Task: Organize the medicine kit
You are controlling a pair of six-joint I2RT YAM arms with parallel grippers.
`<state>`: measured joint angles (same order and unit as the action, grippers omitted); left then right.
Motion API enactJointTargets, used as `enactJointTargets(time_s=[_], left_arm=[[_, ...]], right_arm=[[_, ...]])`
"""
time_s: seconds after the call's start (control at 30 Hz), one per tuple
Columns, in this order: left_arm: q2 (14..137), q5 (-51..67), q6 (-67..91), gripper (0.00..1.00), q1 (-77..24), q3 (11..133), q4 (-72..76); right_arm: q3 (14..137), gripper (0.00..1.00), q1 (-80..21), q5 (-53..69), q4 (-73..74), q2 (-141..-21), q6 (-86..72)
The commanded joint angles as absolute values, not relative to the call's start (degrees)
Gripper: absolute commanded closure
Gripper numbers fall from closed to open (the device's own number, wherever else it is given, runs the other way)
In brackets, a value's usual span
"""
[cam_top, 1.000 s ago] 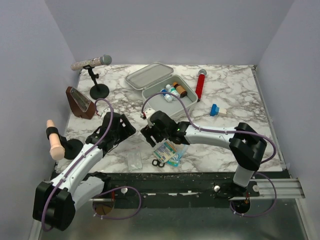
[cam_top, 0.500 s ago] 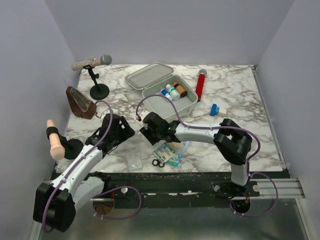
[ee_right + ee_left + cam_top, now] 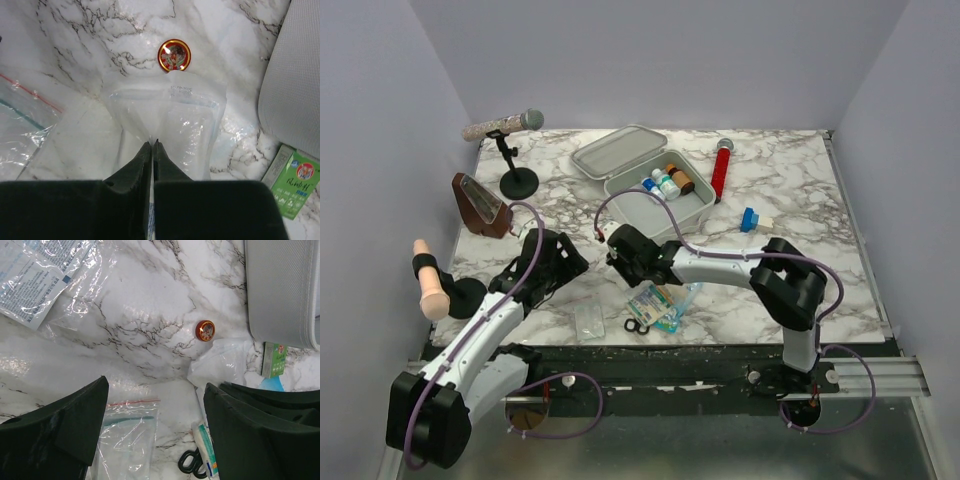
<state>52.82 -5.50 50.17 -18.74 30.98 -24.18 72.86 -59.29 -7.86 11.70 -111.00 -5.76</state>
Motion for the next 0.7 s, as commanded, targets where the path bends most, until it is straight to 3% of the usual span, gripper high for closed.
enactJointTargets(time_s=[0.0,0.1,0.33,0.47,0.67], left_arm=[[50.3,-5.2,49.9,0.12,-18.1,31.2,-25.7],[49.1,-5.4,49.7,0.12,-17.8,32.9,-27.2],[46.9,-5.5,49.1,0.12,-17.3,38.1,-29.8],[46.4,-5.7,48.9,0.12,-17.2,39.0,-30.2],[46.7,-4.8,48.5,0.12,-17.1,38.6,-30.7]], right_arm=[[71.7,0.94,-59.7,-8.3,14.8,-104.3,-6.3],[72.4,0.99,-59.7,-10.0,16.3,-98.5,-6.4],[78.8,0.99,-57.6,-20.3,18.1,-91.8,-0.6],[85.8,0.99,-52.4,-26.1,19.9,-96.7,0.9],[93.9,0.99,-45.3,-23.7,21.6,-108.2,-1.4]])
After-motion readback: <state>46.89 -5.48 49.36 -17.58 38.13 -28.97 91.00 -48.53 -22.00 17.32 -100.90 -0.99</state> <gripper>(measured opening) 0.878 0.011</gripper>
